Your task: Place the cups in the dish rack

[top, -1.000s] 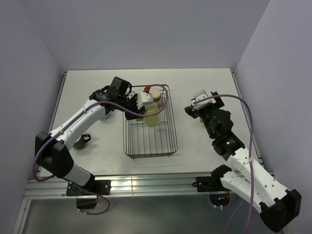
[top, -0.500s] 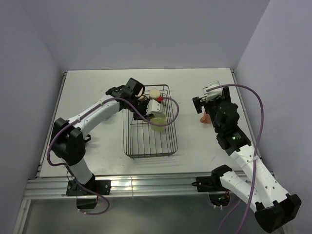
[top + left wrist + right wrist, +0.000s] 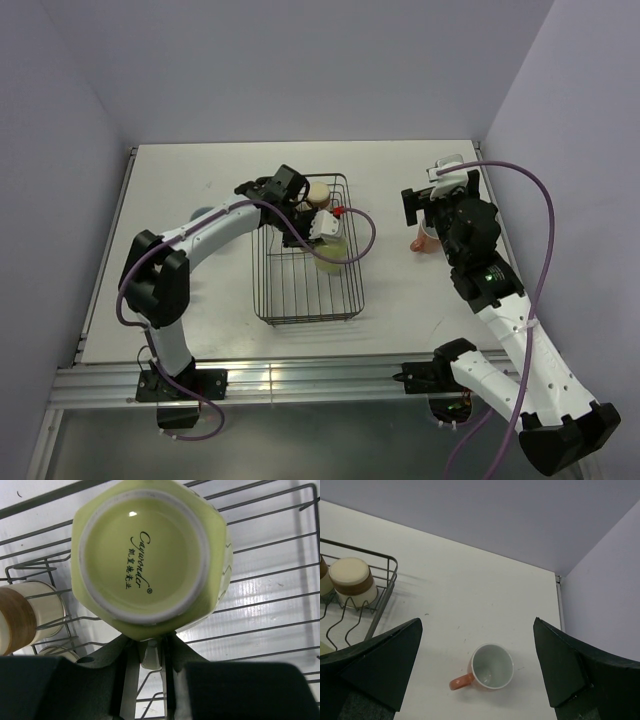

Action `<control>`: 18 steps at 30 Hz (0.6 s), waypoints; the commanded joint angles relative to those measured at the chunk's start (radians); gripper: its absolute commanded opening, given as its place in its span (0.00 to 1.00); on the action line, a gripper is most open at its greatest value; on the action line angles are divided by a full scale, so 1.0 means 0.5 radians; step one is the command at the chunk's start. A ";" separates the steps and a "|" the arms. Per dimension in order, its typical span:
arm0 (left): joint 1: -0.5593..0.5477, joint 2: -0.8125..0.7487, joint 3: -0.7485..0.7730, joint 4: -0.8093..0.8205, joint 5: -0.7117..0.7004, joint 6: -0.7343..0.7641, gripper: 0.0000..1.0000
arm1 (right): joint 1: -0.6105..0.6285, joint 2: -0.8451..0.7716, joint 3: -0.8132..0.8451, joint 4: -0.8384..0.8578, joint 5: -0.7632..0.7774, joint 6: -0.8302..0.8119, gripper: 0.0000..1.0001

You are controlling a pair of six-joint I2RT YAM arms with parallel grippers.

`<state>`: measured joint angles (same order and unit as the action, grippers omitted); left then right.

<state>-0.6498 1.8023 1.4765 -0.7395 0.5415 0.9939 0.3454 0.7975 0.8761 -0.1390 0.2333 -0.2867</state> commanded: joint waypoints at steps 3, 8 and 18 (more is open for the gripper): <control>-0.013 0.000 0.106 0.138 0.061 0.092 0.00 | -0.019 -0.003 0.116 -0.050 -0.034 0.058 1.00; -0.020 0.034 0.112 0.151 0.052 0.101 0.00 | -0.019 -0.003 0.107 -0.053 -0.040 0.052 1.00; -0.050 0.065 0.066 0.233 0.003 0.108 0.01 | -0.019 -0.009 0.095 -0.053 -0.052 0.033 1.00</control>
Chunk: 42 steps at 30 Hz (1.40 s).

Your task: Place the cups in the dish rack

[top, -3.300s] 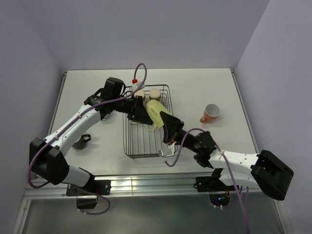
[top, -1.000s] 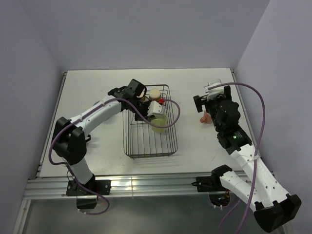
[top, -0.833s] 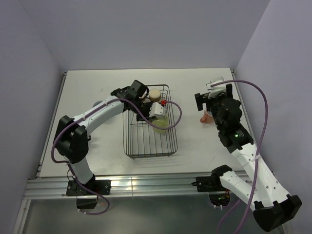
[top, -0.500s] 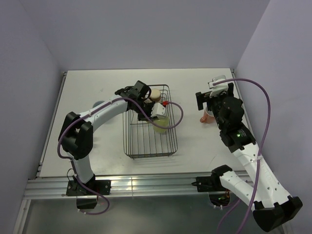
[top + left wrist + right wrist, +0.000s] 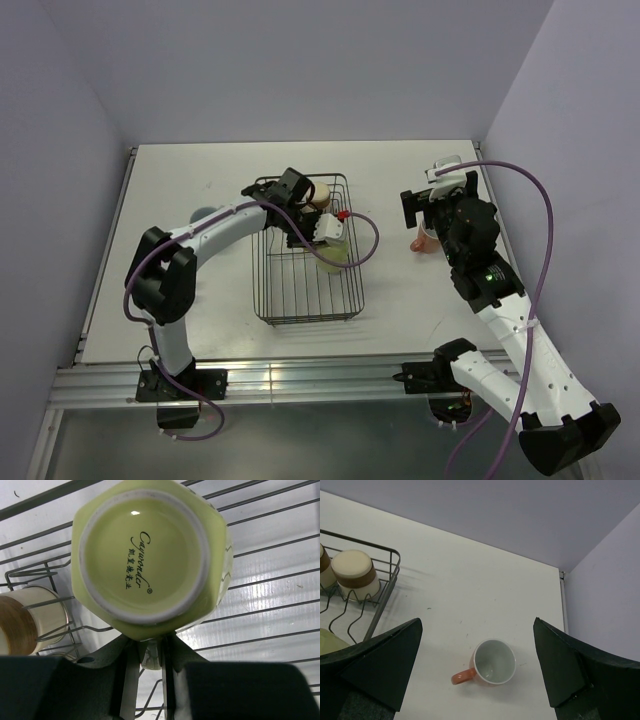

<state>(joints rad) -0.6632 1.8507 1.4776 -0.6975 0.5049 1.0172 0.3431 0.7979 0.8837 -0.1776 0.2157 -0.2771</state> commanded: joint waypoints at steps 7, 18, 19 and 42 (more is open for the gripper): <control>-0.030 -0.014 0.027 0.211 0.055 0.049 0.06 | -0.014 -0.007 0.076 0.015 -0.033 0.017 1.00; -0.033 -0.001 -0.044 0.294 0.030 0.061 0.09 | -0.014 0.000 0.073 0.015 -0.042 0.017 1.00; -0.033 -0.001 -0.047 0.297 0.027 0.064 0.09 | -0.014 0.000 0.073 0.015 -0.039 0.017 1.00; -0.036 -0.109 -0.096 0.322 -0.019 0.061 0.48 | -0.014 0.003 0.055 0.009 -0.097 0.033 1.00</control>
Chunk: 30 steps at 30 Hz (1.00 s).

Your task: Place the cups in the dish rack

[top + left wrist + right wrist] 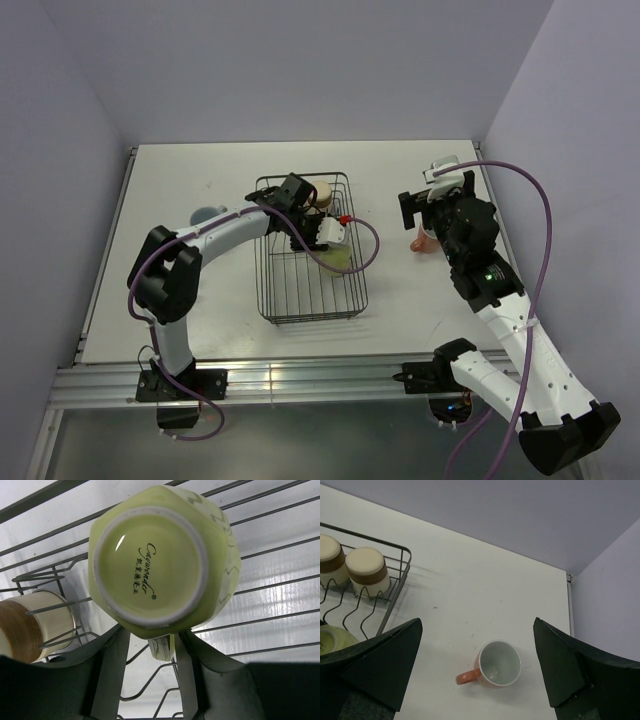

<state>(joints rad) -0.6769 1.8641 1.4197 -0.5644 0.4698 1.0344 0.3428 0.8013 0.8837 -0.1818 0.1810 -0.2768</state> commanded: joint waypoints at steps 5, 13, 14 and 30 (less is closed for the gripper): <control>-0.008 -0.243 0.100 -0.129 0.097 -0.022 0.51 | -0.014 0.005 0.064 0.002 -0.067 0.041 1.00; 0.001 -0.473 0.369 -0.439 0.260 -0.460 0.53 | -0.017 0.063 0.101 -0.005 -0.135 0.041 1.00; 0.013 -0.494 0.434 -0.488 0.290 -0.531 0.53 | -0.014 0.075 0.113 -0.017 -0.144 0.041 1.00; 1.670 -0.629 0.456 -1.084 0.414 -0.896 0.53 | 0.011 0.450 0.420 -0.253 -0.564 0.244 1.00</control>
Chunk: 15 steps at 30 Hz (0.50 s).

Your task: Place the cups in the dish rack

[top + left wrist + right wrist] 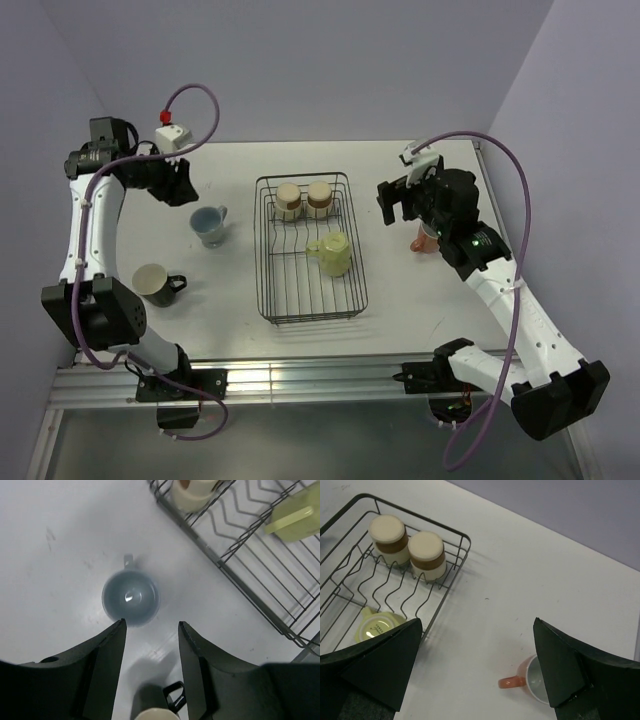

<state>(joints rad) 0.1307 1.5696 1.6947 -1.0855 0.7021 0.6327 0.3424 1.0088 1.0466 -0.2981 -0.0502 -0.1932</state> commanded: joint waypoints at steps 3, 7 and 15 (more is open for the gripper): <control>0.128 -0.001 -0.159 0.042 -0.161 -0.173 0.53 | 0.024 0.053 0.100 -0.030 -0.121 0.098 1.00; 0.217 0.079 -0.189 0.066 -0.165 -0.265 0.53 | 0.030 0.053 0.076 -0.036 -0.118 0.101 1.00; 0.318 0.183 -0.180 0.015 -0.361 -0.278 0.54 | 0.033 0.020 0.070 -0.085 -0.093 0.083 1.00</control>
<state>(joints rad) 0.2687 1.6547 1.5909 -1.0546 0.5697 0.5003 0.3511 1.0389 1.0473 -0.3305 -0.0986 -0.1535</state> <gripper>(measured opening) 0.537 0.998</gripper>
